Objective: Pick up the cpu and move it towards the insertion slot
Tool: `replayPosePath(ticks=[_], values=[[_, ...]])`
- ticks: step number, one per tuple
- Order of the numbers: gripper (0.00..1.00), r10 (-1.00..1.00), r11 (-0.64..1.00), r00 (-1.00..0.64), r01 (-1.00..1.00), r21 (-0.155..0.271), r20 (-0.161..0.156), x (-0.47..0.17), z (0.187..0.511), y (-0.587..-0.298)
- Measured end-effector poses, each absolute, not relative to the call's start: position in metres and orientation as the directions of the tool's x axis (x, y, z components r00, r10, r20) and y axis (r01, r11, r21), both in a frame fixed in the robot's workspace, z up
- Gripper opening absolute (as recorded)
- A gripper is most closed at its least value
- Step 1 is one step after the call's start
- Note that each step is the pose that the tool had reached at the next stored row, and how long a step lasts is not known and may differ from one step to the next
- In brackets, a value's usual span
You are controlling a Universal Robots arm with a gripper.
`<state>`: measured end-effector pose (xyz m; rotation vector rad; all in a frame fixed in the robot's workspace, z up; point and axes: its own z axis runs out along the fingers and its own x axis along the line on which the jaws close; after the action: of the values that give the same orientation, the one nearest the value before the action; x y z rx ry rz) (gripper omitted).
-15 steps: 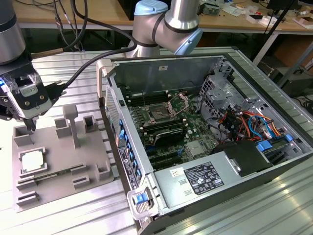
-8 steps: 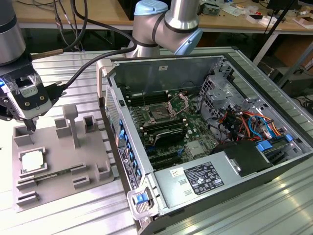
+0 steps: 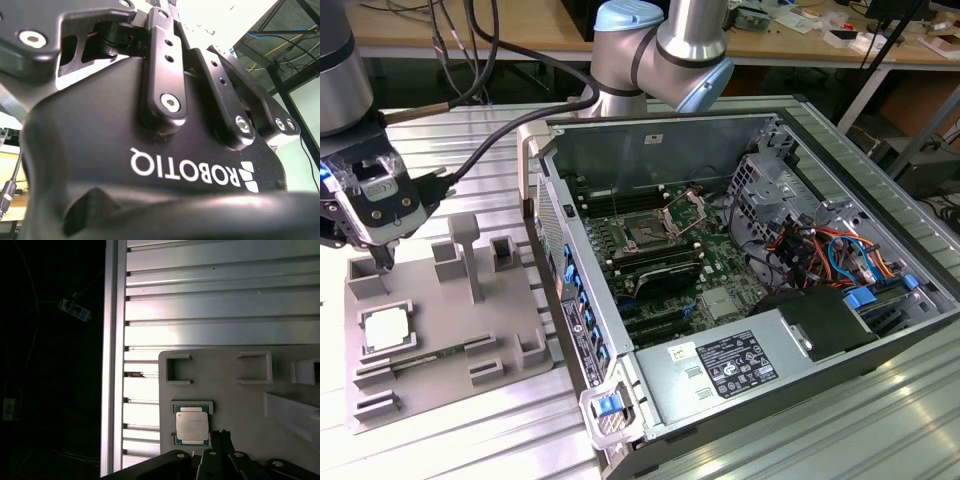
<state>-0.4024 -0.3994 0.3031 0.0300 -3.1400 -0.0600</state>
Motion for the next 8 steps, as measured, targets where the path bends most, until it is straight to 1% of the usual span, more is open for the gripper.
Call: replayPosePath(ticks=[8], values=[[0.11,-0.019,0.999,-1.000,-0.019,0.038,0.001,-0.4025,0.3010,-0.3994]])
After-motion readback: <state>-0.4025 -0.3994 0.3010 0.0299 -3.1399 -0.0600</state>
